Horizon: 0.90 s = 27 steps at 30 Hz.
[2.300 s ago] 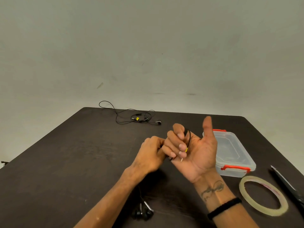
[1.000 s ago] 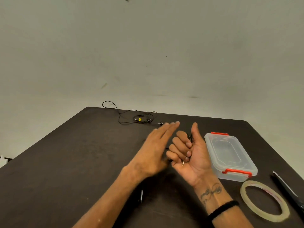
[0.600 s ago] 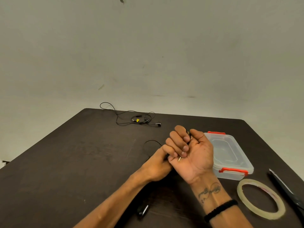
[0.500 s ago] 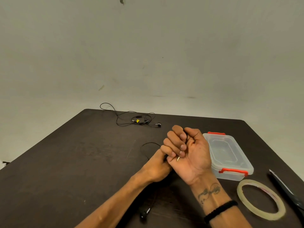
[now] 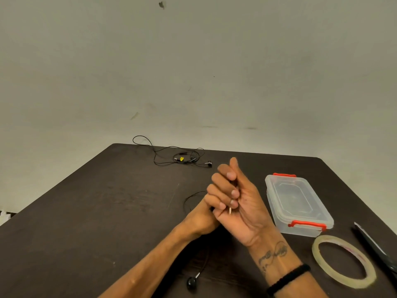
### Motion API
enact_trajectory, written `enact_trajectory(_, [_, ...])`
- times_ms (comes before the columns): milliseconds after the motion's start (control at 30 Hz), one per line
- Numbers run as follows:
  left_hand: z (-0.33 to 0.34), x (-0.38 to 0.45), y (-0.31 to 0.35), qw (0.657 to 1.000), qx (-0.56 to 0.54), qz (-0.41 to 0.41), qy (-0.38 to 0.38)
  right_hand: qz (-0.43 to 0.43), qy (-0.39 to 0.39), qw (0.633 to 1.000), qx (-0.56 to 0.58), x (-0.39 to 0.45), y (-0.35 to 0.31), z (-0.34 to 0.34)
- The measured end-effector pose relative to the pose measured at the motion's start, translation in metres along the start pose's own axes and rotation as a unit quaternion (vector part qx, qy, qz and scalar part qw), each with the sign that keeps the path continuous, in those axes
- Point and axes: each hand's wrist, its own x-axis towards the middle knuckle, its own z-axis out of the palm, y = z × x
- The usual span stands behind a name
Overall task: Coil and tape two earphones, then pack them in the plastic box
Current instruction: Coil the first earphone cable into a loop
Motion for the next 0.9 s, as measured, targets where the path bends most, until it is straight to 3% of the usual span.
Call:
enact_trajectory(133, [-0.021,-0.008,0.036,0.998,-0.023,0.059,0.025,-0.084,0.112,0.990,-0.022,-0.002,-0.024,-0.001])
enact_trajectory(300, [-0.019,-0.003,0.023,0.971,0.180,0.142,0.063,-0.155,0.187,0.970,-0.024,-0.003,-0.029,-0.007])
enact_trajectory(400, [-0.020,-0.002,0.016,0.959,0.229,0.148,0.078,-0.214,0.264,0.936,-0.088,-0.003,-0.035,-0.011])
enact_trajectory(467, [-0.023,-0.001,0.014,0.960,0.210,0.158,0.097,-0.238,0.321,0.894,-0.205,-0.004,-0.040,-0.012])
enact_trajectory(567, [-0.032,-0.003,0.017,0.963,0.139,0.174,0.149,-0.213,0.351,0.832,-0.373,-0.003,-0.034,-0.019])
enact_trajectory(700, [-0.040,-0.004,0.020,0.938,0.157,0.185,0.246,-0.120,0.317,0.811,-0.476,-0.003,-0.018,-0.028])
enact_trajectory(900, [-0.047,0.000,0.009,0.906,0.197,0.175,0.332,0.001,0.236,0.778,-0.583,0.001,0.001,-0.032])
